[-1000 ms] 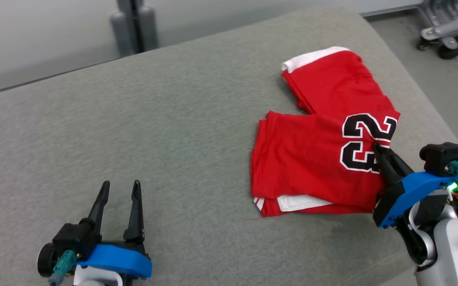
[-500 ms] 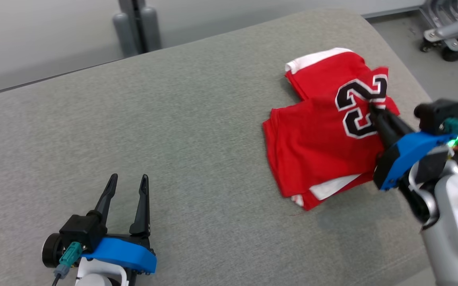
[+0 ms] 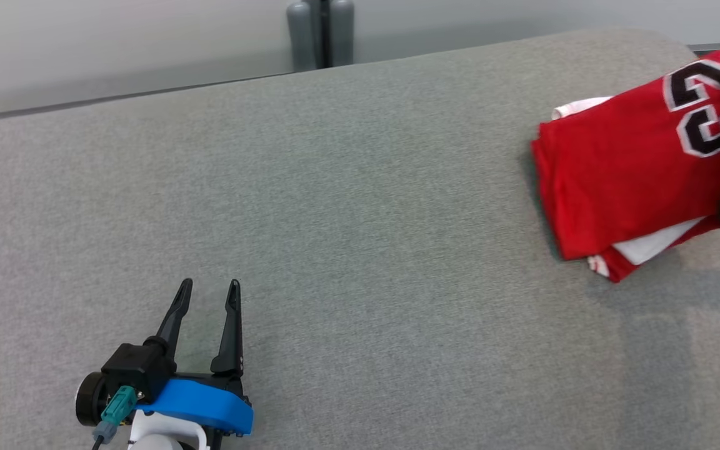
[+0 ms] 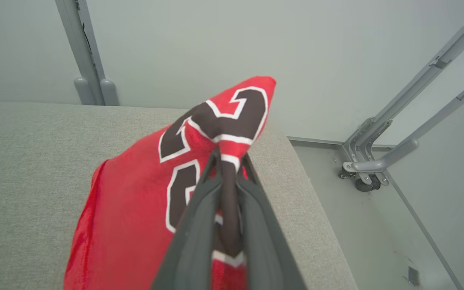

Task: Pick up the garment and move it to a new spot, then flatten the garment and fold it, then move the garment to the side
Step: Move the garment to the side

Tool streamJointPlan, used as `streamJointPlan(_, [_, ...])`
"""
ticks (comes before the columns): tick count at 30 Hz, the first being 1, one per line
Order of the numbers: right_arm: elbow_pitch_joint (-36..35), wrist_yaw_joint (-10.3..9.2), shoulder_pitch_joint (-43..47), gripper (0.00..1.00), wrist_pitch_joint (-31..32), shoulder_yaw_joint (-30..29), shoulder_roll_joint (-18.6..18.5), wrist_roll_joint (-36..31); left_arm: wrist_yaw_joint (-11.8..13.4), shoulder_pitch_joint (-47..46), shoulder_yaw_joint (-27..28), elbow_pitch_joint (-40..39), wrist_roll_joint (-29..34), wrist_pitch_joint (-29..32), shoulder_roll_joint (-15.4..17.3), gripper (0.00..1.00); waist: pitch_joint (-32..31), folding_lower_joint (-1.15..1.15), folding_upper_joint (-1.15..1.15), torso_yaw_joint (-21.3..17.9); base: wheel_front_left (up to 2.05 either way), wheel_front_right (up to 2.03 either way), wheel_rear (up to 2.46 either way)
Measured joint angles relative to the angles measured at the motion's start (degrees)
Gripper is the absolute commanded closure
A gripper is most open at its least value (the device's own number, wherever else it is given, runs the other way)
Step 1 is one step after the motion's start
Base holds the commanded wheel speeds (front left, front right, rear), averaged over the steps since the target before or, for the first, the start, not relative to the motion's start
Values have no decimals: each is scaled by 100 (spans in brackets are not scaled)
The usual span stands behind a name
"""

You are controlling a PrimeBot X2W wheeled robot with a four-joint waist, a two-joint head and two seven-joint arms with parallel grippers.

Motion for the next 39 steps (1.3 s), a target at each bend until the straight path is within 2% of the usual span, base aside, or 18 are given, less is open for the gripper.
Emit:
streamJointPlan(2, [146, 0, -59, 100, -78, -230, -127, -116, 1, 1, -4, 3, -5, -2, 4, 0, 47, 0, 0, 92, 0, 0, 0])
streamJointPlan(3, [234, 0, -82, 83, -121, -377, -186, -204, 1, 1, -13, 2, -5, -9, 10, 0, 72, 0, 0, 134, 0, 0, 0])
streamJointPlan(4, [331, 0, -86, 52, -163, -510, -233, -310, 1, 1, -16, 3, -5, -9, 13, 0, 95, 0, 0, 173, 0, 0, 0])
streamJointPlan(5, [436, 0, -85, 0, -204, -673, -253, -398, 1, -1, -25, 3, -5, -10, 14, 0, 117, 0, 0, 209, 0, 0, 0])
streamJointPlan(8, [687, -1, -81, 0, -397, -1048, -174, -620, 1, -2, -35, 11, -7, -15, 22, 0, 165, 0, 0, 283, 0, 0, 0])
streamJointPlan(12, [864, 0, -43, 0, -625, -1140, 79, -828, 20, -4, -32, 22, -38, -18, 55, 0, 159, 0, 0, 279, 0, 0, 0])
streamJointPlan(21, [673, 0, -62, 0, -1092, -381, 414, -857, 80, -23, 12, 12, -82, -29, 147, 0, -109, 0, 0, 164, 0, 0, 0])
streamJointPlan(29, [312, -1, 216, 0, -1560, 63, 795, -715, 156, -12, 174, 10, -304, -78, 69, 0, -572, 0, 0, 250, 0, 0, 0])
streamJointPlan(39, [-64, -1, 1441, 0, -2246, 199, 1802, -716, 312, 281, 401, 237, -555, -130, -34, 0, -906, -1, 0, 524, 0, 0, 0])
